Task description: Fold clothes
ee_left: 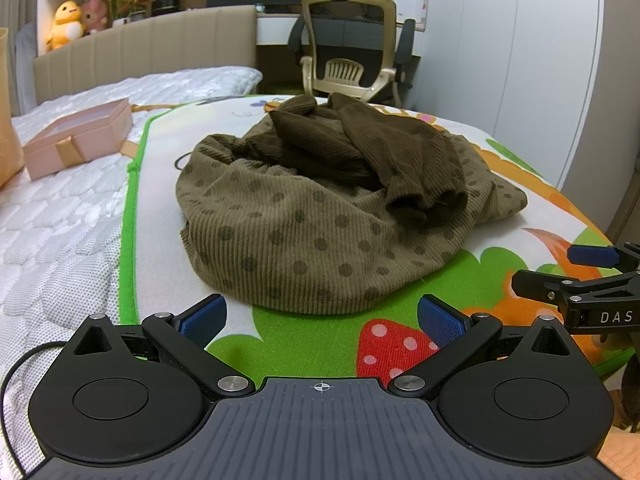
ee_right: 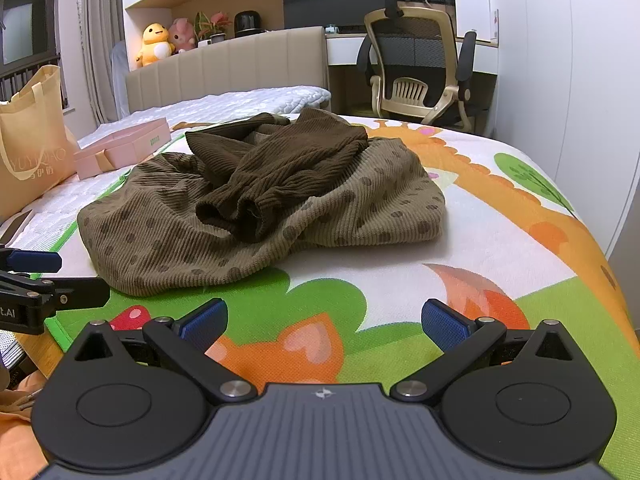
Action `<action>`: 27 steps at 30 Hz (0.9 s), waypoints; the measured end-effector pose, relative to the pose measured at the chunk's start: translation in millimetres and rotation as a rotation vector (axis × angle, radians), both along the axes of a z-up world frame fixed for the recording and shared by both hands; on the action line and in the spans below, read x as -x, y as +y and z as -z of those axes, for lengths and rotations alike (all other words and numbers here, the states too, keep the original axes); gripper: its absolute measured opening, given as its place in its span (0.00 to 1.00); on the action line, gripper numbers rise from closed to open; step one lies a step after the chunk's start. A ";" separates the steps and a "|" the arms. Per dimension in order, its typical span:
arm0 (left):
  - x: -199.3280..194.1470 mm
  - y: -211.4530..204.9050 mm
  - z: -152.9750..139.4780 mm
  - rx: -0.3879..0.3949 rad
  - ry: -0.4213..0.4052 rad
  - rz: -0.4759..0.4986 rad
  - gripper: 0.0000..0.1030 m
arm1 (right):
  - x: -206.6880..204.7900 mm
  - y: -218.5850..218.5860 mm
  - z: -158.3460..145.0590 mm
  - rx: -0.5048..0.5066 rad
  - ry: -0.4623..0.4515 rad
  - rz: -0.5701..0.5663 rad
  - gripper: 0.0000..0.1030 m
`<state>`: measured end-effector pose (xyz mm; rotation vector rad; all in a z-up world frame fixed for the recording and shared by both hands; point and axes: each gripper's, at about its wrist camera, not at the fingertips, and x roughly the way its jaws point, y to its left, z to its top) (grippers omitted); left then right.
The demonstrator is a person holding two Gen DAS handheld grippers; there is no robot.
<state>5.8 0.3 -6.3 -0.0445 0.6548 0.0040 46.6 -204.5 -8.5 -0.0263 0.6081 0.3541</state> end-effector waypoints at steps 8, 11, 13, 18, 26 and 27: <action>-0.2 0.2 -0.4 0.001 0.000 0.000 1.00 | 0.6 0.6 0.4 0.001 0.002 0.001 1.00; -0.2 0.3 -0.4 0.001 0.000 -0.001 1.00 | 0.0 0.8 0.4 0.001 0.005 0.001 1.00; -0.2 0.2 -0.4 0.001 0.000 0.000 1.00 | -0.1 0.8 0.4 0.001 0.007 0.001 1.00; -0.3 0.4 -0.7 0.001 -0.001 0.000 1.00 | -0.1 0.6 0.4 0.002 0.007 0.001 1.00; -0.2 0.7 -0.9 0.002 0.000 0.001 1.00 | -1.3 1.3 0.7 0.003 0.014 0.000 1.00; -0.4 1.0 -1.0 0.003 0.000 0.001 1.00 | -1.5 1.5 0.6 0.004 0.015 -0.001 1.00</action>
